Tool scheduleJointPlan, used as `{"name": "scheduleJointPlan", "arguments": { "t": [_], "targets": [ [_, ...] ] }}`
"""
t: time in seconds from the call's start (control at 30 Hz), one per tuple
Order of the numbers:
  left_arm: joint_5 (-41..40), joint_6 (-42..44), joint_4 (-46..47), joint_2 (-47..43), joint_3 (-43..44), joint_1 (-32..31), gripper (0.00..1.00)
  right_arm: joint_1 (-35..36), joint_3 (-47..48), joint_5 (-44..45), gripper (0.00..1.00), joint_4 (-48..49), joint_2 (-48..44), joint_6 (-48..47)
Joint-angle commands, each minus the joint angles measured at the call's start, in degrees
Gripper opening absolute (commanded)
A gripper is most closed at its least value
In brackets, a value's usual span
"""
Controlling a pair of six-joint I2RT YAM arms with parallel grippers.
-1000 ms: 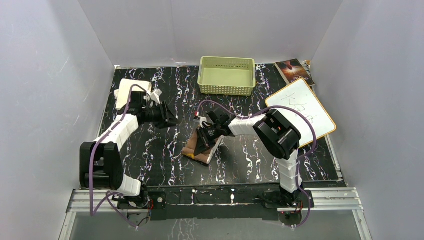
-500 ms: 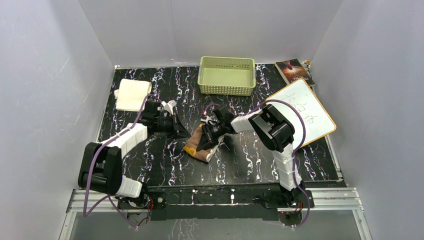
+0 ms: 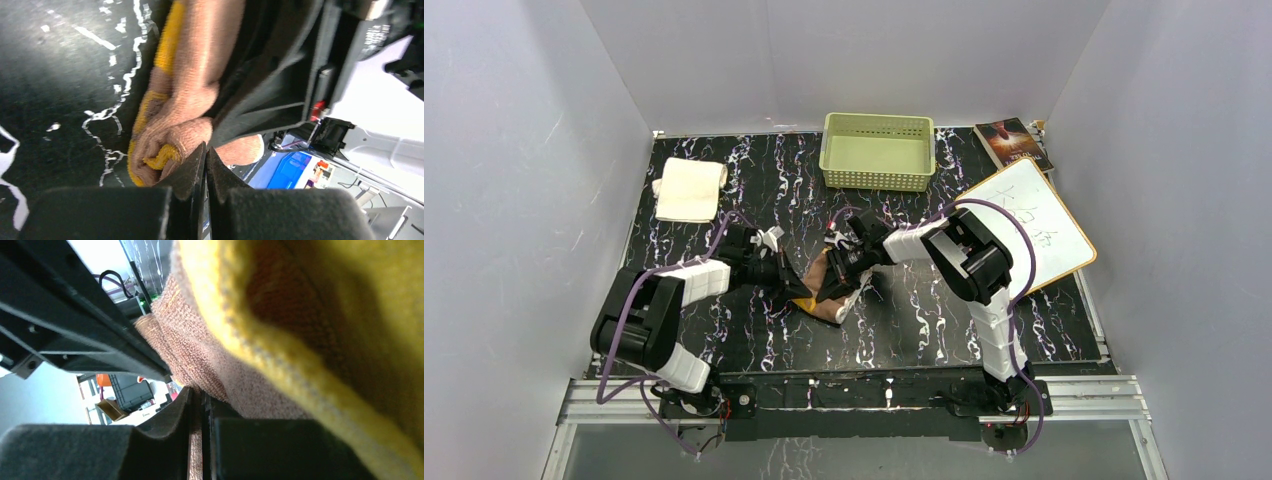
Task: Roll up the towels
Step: Roll the towel at the center of the board.
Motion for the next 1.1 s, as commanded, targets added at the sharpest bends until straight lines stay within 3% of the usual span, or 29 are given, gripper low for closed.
{"name": "scheduleJointPlan", "arguments": {
  "t": [0.0,0.03,0.13,0.27,0.53,0.63,0.73,1.07],
  "targets": [
    [-5.08,0.38,1.59,1.76,-1.49,-0.60,0.00,0.01,0.63,10.69,0.00,-4.50,1.03,-3.09],
    [-6.81,1.13,1.15,2.51,-1.61,-0.68,0.00,0.06,0.93,11.00,0.00,-4.91,0.55,-3.56],
    [-10.26,2.29,1.66,5.41,-1.93,-0.86,0.00,0.20,2.61,11.83,0.27,-8.45,-1.75,-8.48],
    [-12.50,3.95,1.03,8.11,-1.02,-1.24,0.00,0.80,4.17,20.83,0.48,-13.56,-7.76,-16.24],
    [-13.62,6.13,-1.51,10.25,0.17,-1.35,0.00,9.37,-4.54,48.63,0.60,-6.75,-30.90,-32.99],
    [-13.49,6.53,-2.01,10.81,0.41,-1.35,0.00,13.70,-8.36,52.87,0.56,-3.03,-35.97,-40.13],
    [-13.40,6.96,-2.57,11.43,0.74,-1.35,0.00,18.43,-8.66,57.66,0.51,-4.42,-36.08,-46.14],
    [-13.09,7.46,-3.60,12.06,1.11,-1.37,0.00,25.67,-6.61,63.59,0.59,-6.55,-28.74,-52.72]
  ]
}}
